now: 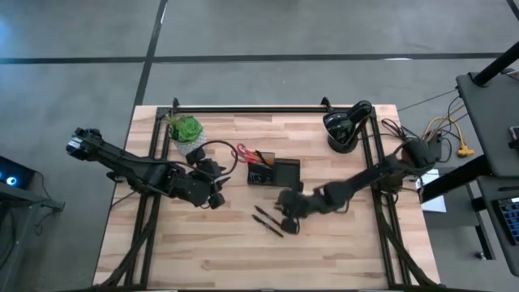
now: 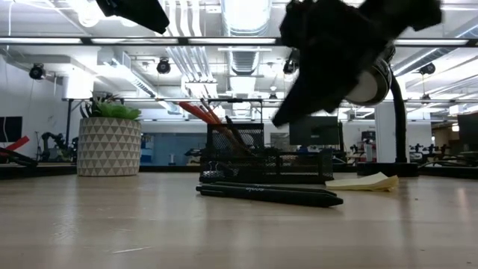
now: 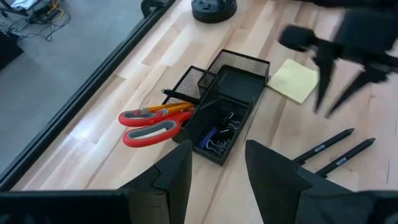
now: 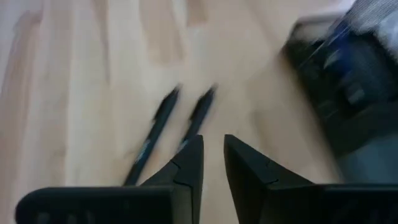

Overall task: Pick and place office supplies into organizer
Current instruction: Put the top black pen into the black desk organizer

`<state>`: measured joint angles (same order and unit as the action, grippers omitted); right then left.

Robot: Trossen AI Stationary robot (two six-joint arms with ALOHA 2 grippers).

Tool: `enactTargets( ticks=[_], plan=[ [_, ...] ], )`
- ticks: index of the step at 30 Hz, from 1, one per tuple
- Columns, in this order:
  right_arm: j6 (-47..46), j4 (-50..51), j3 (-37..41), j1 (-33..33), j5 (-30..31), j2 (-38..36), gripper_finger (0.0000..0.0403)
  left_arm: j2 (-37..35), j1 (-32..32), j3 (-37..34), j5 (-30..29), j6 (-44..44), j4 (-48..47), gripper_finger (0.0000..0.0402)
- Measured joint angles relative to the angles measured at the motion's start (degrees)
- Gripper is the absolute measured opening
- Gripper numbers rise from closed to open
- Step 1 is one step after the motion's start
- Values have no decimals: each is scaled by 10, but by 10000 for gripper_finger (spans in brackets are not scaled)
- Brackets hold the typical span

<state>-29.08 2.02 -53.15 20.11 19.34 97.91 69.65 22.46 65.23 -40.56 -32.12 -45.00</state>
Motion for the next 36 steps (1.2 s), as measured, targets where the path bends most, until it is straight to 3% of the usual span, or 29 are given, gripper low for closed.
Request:
enactTargets(
  ticks=[8, 13, 21, 27, 36],
  plan=[
    [-107, 28, -39, 26, 6, 93, 123, 6, 0, -13, 15, -1, 14, 134],
    [-113, 63, -86, 29, 5, 146, 146, 12, 0, -35, 33, -4, 30, 134],
    [-115, 145, -175, 33, 41, 194, 150, 15, 0, -47, 41, -3, 40, 134],
    [-114, 176, -205, 33, 120, 181, 151, 15, 0, -61, 42, -3, 41, 134],
    [-117, 170, -216, 33, 97, 182, 147, 15, 0, -68, 42, -4, 41, 134]
  ],
)
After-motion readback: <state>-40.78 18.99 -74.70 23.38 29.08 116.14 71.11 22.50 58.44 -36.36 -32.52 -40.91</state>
